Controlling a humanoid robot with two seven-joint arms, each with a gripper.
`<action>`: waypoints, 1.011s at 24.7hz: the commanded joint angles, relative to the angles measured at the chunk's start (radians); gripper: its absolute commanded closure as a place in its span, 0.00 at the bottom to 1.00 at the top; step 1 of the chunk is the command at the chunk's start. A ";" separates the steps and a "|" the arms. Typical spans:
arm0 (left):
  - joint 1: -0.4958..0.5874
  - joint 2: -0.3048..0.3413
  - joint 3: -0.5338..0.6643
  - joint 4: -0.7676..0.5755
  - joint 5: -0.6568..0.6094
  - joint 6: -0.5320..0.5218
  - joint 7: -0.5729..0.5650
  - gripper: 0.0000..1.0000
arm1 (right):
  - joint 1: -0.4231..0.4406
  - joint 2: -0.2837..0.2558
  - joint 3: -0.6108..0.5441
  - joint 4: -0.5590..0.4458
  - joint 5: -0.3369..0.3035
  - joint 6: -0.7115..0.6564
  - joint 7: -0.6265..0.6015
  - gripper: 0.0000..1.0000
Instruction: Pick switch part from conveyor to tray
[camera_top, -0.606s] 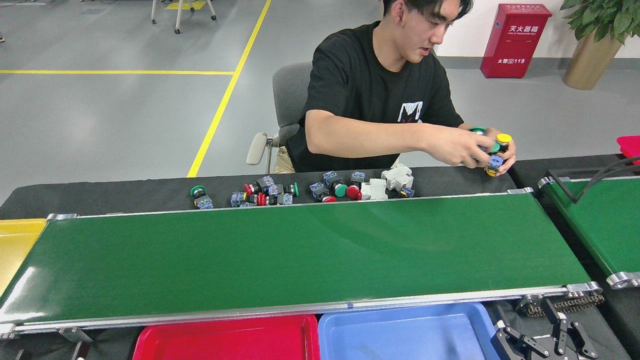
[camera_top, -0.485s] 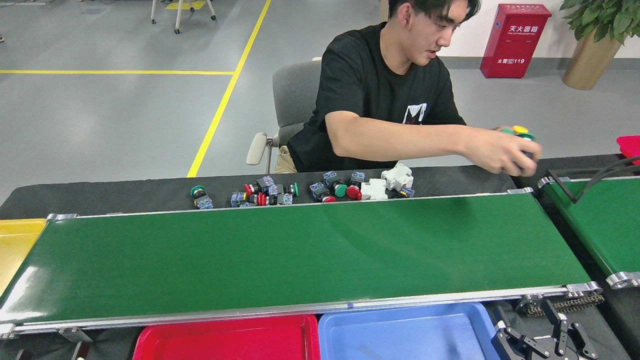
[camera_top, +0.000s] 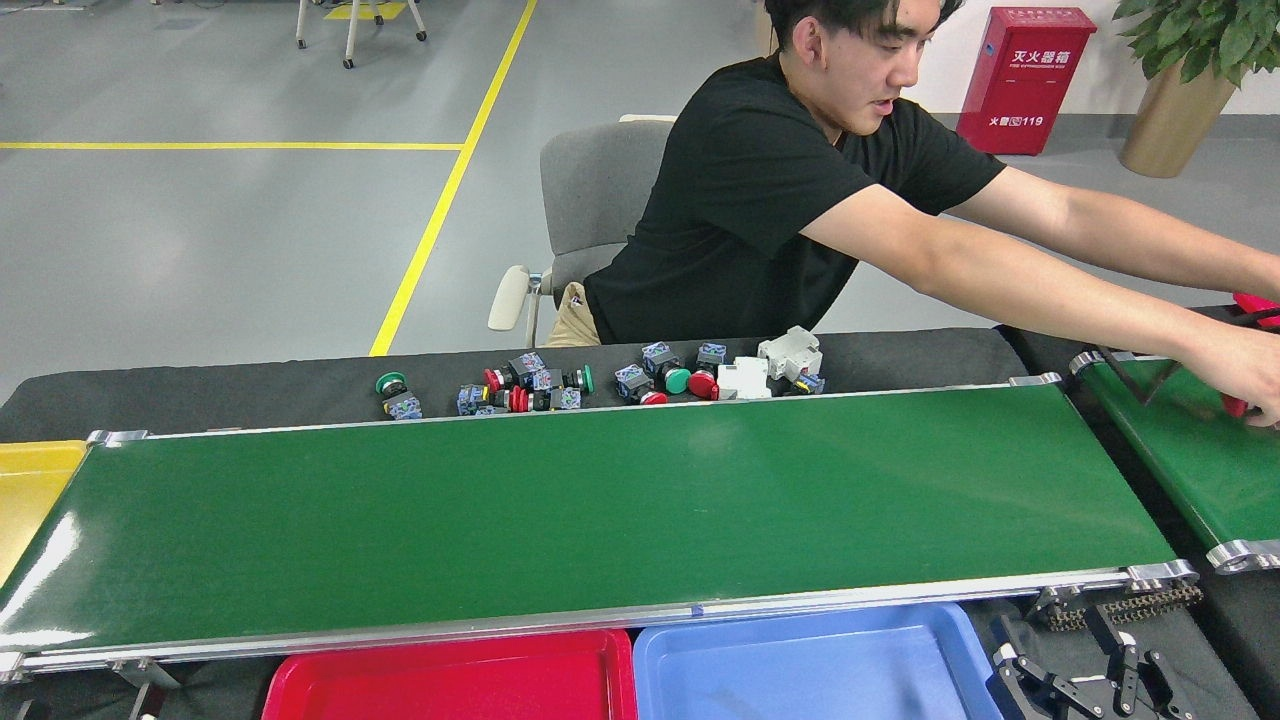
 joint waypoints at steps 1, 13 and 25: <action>-0.005 0.020 0.007 -0.009 0.005 -0.007 0.009 0.00 | -0.009 -0.004 -0.006 -0.013 -0.001 0.002 0.000 0.00; -0.005 0.037 0.007 0.001 0.005 -0.005 0.009 0.00 | -0.055 -0.012 -0.004 -0.006 -0.001 0.006 0.031 0.00; -0.005 0.036 0.007 0.005 0.003 -0.005 0.009 0.00 | -0.107 -0.001 0.011 -0.001 0.034 0.066 0.132 0.00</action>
